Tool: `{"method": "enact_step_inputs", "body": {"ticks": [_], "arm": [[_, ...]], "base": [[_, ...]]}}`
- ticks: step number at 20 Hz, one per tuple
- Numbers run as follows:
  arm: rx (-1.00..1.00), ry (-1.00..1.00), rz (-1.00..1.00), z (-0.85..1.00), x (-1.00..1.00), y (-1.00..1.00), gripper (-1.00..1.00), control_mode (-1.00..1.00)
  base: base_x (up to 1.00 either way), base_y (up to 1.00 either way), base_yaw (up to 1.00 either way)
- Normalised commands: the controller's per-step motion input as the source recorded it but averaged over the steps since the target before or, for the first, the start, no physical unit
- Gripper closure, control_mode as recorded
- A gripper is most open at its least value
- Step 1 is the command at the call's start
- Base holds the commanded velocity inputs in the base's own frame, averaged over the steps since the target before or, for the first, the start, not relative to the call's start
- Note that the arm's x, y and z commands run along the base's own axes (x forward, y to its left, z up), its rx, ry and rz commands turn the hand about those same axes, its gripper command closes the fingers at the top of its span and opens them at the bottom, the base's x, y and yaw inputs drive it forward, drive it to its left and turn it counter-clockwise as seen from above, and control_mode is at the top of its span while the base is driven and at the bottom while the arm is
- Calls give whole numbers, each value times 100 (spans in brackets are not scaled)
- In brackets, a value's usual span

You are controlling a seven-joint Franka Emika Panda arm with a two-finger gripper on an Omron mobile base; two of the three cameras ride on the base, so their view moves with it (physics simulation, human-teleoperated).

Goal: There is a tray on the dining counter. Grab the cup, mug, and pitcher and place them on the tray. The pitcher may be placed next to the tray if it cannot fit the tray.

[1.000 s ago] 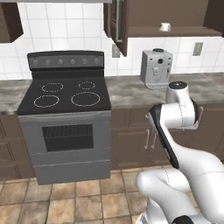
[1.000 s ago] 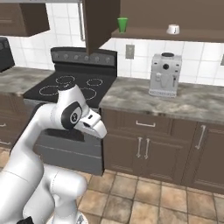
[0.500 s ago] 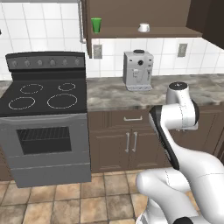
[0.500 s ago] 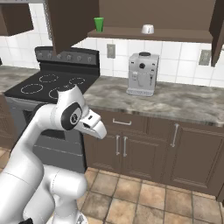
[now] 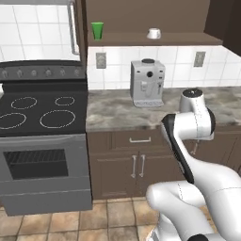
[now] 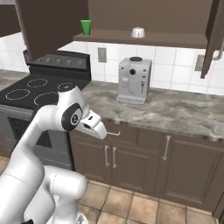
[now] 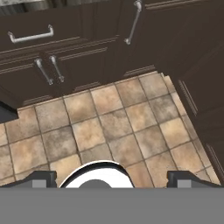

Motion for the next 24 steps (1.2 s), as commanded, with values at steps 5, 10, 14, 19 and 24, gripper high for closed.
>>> {"method": "enact_step_inputs", "body": {"ticks": [5, 10, 14, 19, 24], "arm": [[0, 0, 0, 0, 0, 0, -100, 100], [0, 0, 0, 0, 0, 0, -100, 100], [0, 0, 0, 0, 0, 0, -100, 100], [0, 0, 0, 0, 0, 0, -100, 100], [0, 0, 0, 0, 0, 0, -100, 100]], "base": [[58, -17, 18], [59, -19, 14], [35, -33, 3], [35, -26, 0], [42, -13, 1]]}}
